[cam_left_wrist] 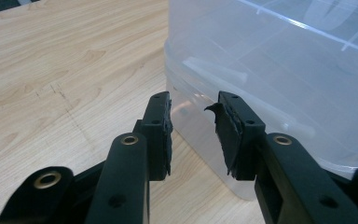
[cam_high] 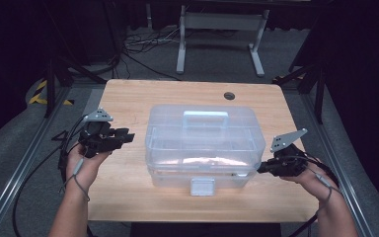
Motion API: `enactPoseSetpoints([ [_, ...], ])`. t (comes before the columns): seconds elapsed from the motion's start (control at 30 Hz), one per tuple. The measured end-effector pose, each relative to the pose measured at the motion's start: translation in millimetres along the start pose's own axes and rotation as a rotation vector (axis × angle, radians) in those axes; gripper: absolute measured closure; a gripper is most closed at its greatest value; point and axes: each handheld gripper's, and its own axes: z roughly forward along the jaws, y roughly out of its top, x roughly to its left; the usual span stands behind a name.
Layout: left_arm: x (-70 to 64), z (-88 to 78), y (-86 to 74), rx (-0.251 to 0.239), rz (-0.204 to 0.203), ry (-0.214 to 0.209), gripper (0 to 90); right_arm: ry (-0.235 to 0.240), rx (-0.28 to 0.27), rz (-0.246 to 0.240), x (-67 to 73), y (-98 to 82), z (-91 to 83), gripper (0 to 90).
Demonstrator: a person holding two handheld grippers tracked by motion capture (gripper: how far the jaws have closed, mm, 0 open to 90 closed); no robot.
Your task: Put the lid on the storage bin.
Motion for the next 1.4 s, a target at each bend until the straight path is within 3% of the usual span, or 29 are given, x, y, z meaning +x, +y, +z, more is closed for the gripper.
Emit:
enactPoseSetpoints([
  [0.43, 0.1, 1.1, 0.2, 0.003, 0.005, 0.002, 65.7, 0.007, 0.008, -0.001, -1.5, -1.4, 0.1, 87.2],
  [0.8, 0.4, 0.6, 0.1, 0.002, 0.002, 0.000, 65.7, 0.000, 0.082, -0.022, -2.4, -7.1, 0.2, 86.7],
  [0.97, 0.4, 1.0, 0.1, 0.005, 0.004, 0.000, 65.6, 0.011, 0.087, -0.007, -3.6, -8.1, 2.0, 85.7],
  [1.2, 0.8, 1.2, -0.3, 0.003, 0.003, 0.000, 64.1, 0.008, 0.074, -0.014, -4.3, -8.7, -0.9, 84.6],
  [1.4, 0.5, 2.0, -2.6, -0.006, -0.005, 0.009, 54.6, -0.001, 0.007, -0.007, -5.4, -9.4, -16.9, 83.4],
])
